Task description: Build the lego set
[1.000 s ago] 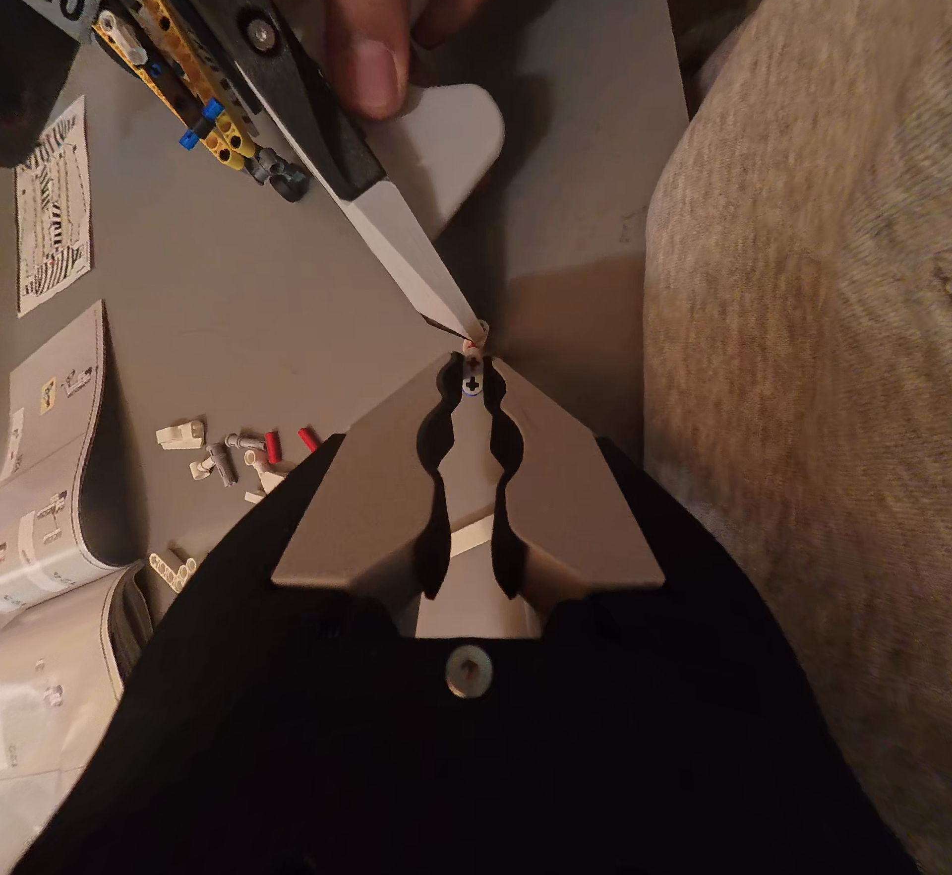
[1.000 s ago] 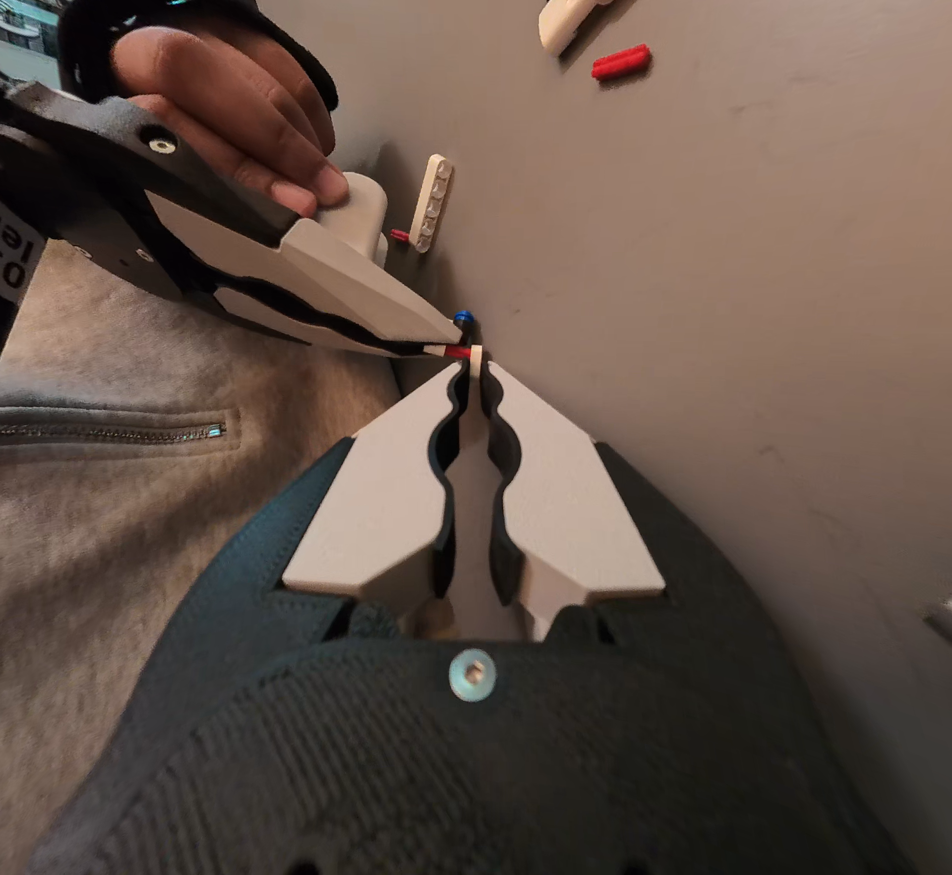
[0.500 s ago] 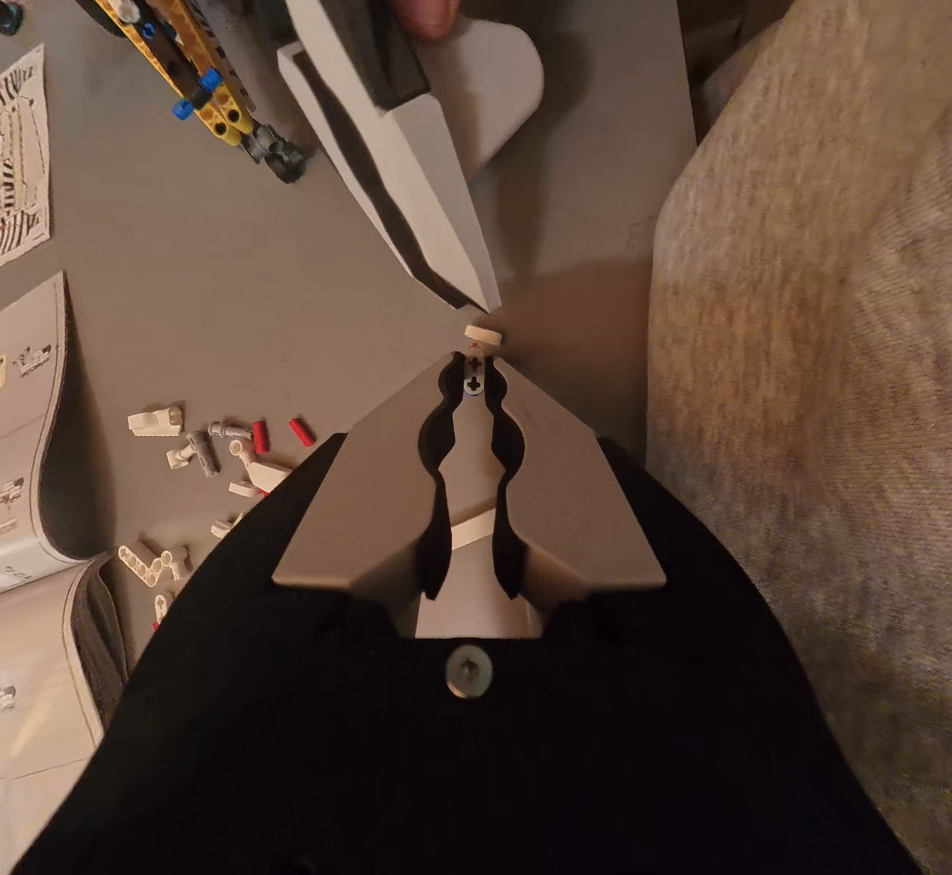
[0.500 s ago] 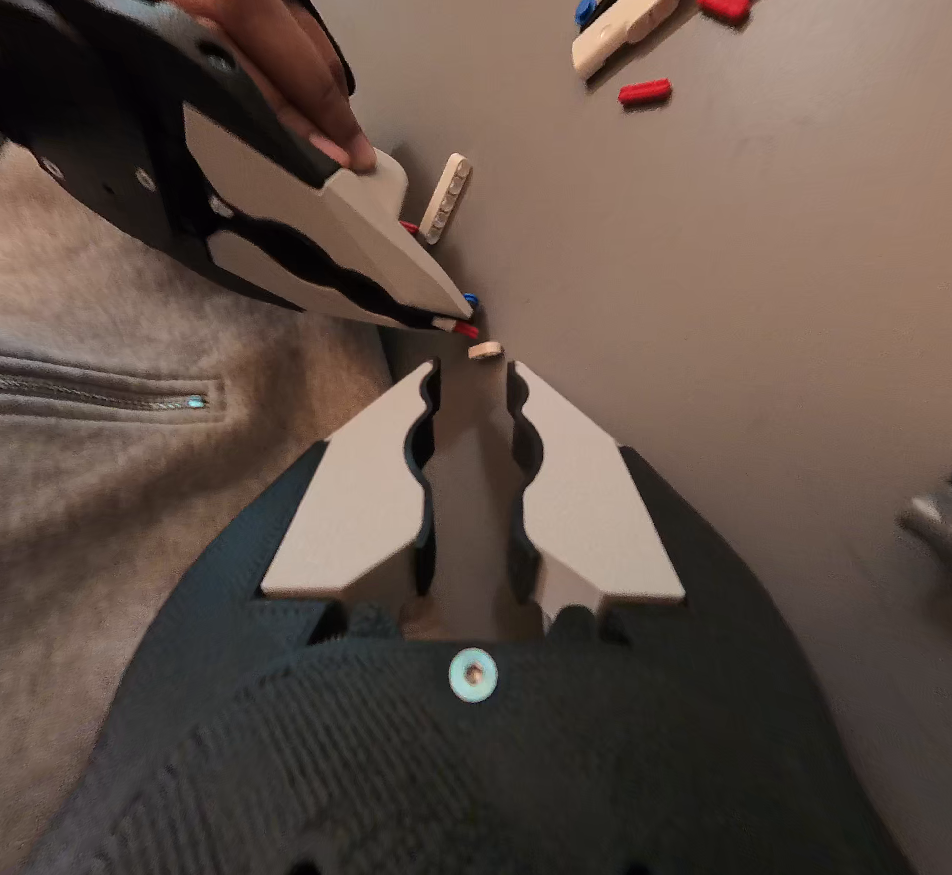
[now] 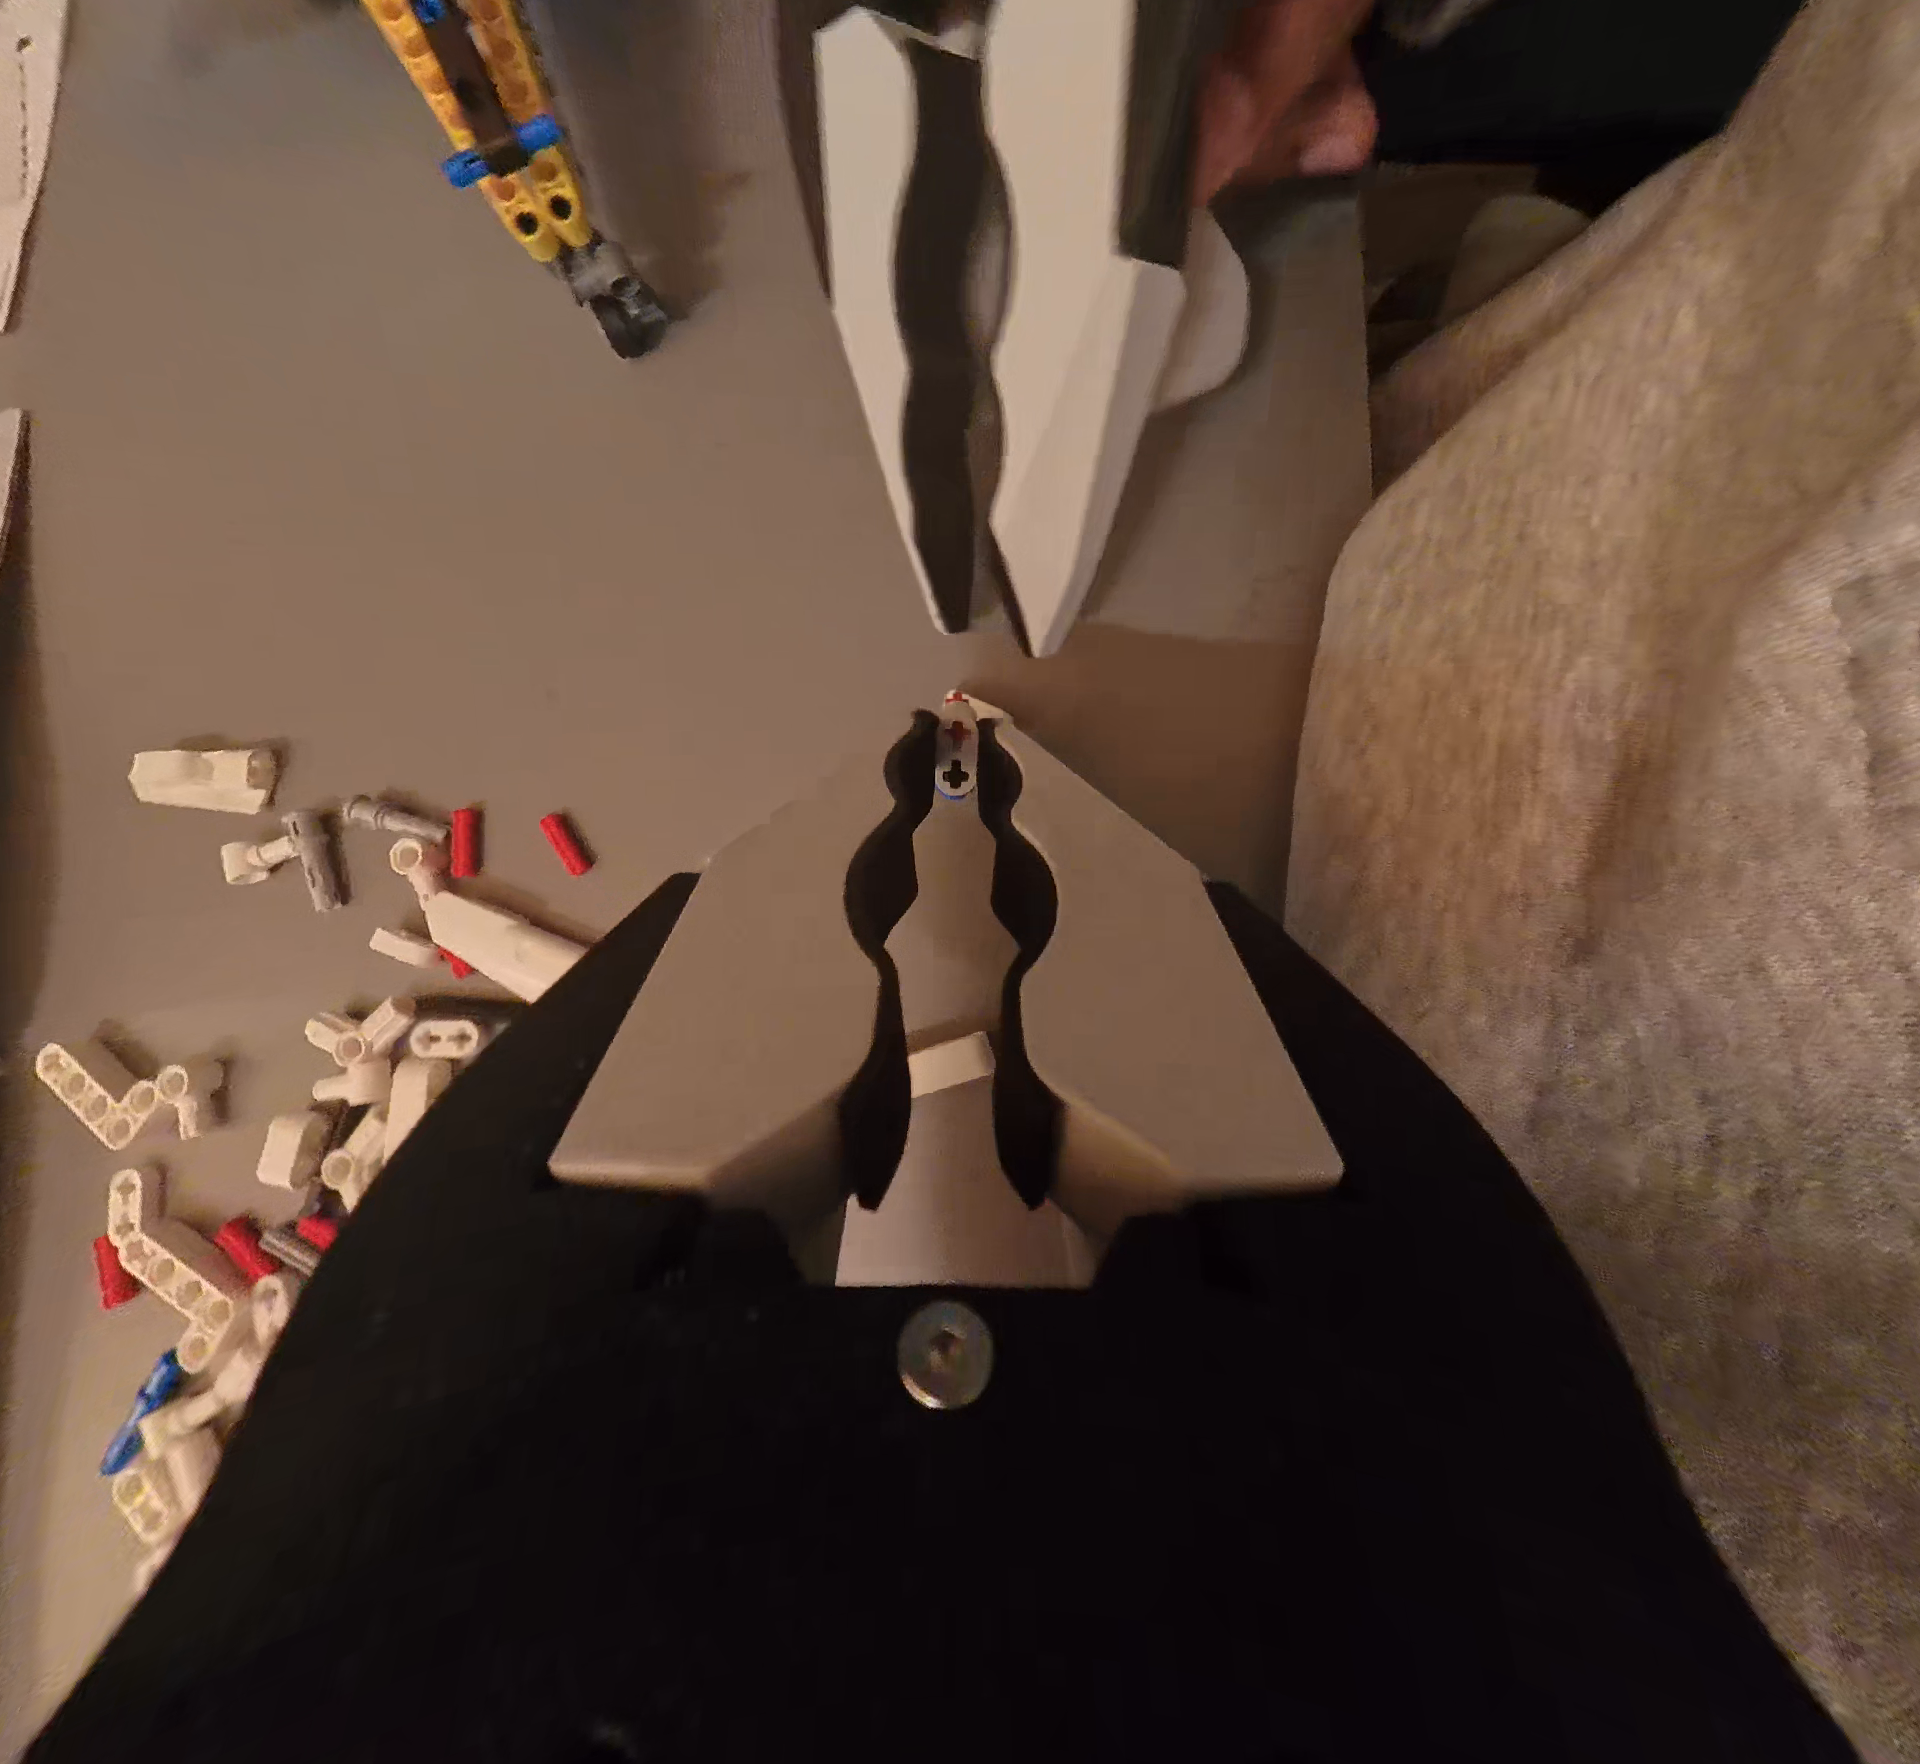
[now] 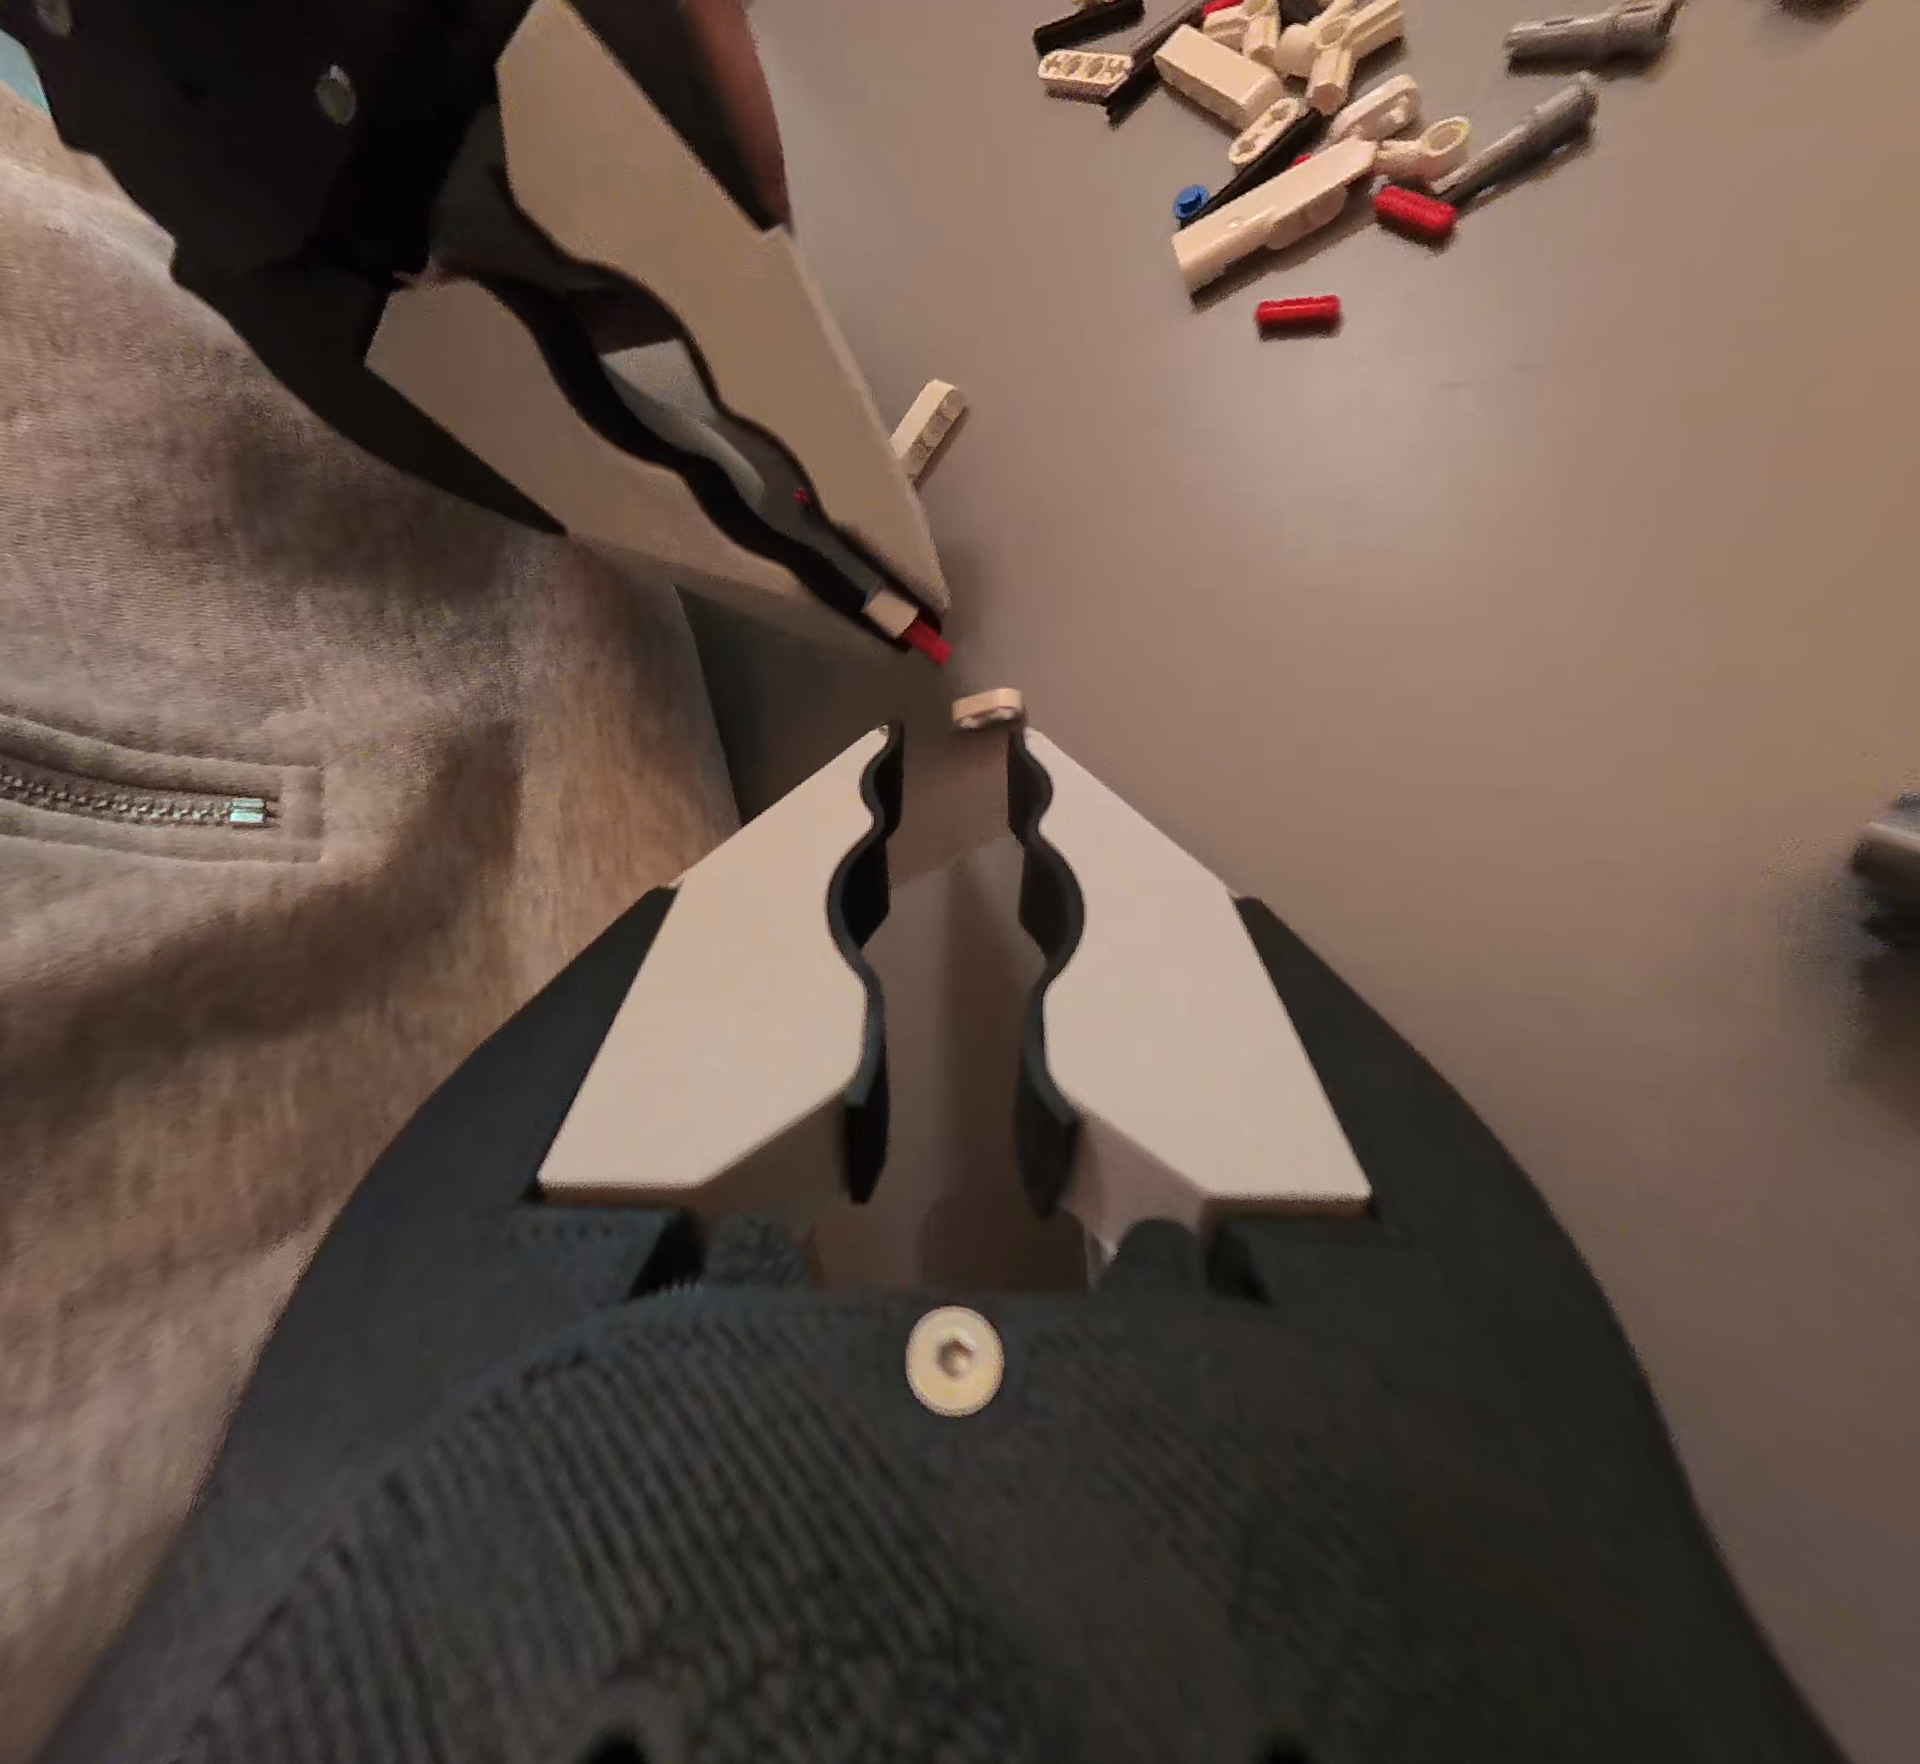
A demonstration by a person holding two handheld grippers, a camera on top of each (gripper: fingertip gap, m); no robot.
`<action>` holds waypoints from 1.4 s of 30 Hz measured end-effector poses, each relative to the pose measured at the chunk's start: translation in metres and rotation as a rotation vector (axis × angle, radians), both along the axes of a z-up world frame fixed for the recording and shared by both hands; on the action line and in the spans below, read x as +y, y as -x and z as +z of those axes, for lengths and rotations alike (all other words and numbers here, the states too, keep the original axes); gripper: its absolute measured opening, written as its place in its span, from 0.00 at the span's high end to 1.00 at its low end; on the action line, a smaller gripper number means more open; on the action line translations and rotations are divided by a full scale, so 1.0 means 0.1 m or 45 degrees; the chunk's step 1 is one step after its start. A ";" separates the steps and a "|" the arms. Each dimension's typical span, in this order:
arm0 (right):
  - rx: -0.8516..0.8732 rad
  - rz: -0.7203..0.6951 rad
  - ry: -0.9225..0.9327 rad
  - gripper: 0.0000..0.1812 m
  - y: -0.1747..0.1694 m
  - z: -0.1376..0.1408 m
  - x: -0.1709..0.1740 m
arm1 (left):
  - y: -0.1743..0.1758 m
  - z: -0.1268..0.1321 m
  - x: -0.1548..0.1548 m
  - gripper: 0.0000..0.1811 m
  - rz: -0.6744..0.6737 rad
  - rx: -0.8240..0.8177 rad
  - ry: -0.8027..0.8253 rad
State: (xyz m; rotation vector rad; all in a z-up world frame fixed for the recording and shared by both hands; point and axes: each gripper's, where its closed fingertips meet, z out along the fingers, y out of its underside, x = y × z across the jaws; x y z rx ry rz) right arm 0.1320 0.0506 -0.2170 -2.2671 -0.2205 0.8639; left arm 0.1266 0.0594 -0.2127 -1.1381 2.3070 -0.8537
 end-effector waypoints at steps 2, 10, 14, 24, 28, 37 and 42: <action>-0.042 0.003 -0.057 0.91 0.06 0.01 0.02 | -0.01 0.05 0.06 0.97 0.062 -0.012 0.055; -0.272 0.052 -0.157 0.91 0.19 -0.06 0.10 | 0.05 0.25 0.18 0.97 0.217 -0.086 0.283; -0.289 0.075 -0.174 0.90 0.24 -0.05 0.18 | 0.09 0.26 0.20 0.97 0.254 -0.108 0.320; -0.376 -0.031 -0.300 0.87 0.10 0.14 0.27 | 0.11 0.44 0.26 0.97 0.369 -0.236 0.608; -0.436 -0.229 -0.665 0.85 0.01 0.62 0.38 | -0.05 0.75 0.41 0.97 0.589 -0.412 1.137; -0.820 -0.416 -0.927 0.85 0.00 0.87 0.51 | -0.17 0.88 0.39 0.97 0.691 -0.454 1.696; -0.894 -0.451 -0.928 0.94 -0.05 0.87 0.48 | -0.16 0.91 0.33 0.97 0.672 -0.450 1.774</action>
